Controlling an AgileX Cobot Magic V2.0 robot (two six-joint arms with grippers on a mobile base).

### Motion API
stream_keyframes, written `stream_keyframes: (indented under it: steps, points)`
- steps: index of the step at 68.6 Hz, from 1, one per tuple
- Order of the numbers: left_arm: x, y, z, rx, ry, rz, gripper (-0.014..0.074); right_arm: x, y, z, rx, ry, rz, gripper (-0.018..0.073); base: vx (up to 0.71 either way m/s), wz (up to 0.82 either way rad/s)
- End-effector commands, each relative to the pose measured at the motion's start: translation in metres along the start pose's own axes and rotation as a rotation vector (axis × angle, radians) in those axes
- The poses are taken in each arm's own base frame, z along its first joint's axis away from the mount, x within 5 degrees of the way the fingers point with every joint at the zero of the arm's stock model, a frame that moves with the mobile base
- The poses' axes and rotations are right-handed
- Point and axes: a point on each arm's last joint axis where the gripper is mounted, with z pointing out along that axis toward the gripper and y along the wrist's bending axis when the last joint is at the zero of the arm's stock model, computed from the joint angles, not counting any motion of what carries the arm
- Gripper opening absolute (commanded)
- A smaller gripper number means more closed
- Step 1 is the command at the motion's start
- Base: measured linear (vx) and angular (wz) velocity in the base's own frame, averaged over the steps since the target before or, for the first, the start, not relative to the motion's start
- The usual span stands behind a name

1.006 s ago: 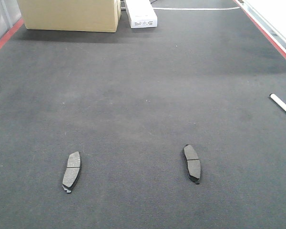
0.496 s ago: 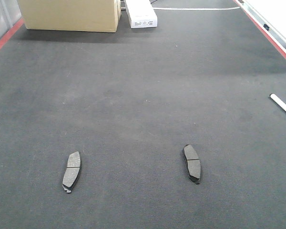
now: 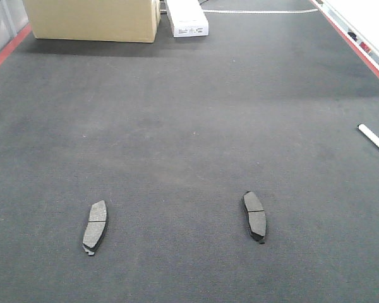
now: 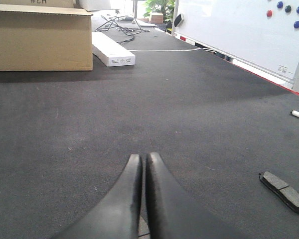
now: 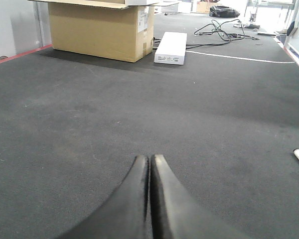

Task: Move and align brake pads A on conveyor
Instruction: 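Raise the open right gripper clear of the two placed pads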

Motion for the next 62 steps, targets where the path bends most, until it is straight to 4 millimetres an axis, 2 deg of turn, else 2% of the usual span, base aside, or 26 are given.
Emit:
stream_keyframes:
  steps: [1, 62]
  points:
    - [-0.0145, -0.001, -0.001, 0.003, -0.091, -0.006, -0.0006, -0.0141, -0.0017, -0.0014, 0.016, -0.085, -0.003, -0.0006, 0.0, 0.0]
    - [-0.0145, -0.001, -0.001, 0.003, -0.091, -0.006, -0.0006, -0.0142, -0.0018, -0.0014, 0.016, -0.086, -0.003, -0.0006, -0.01, 0.0]
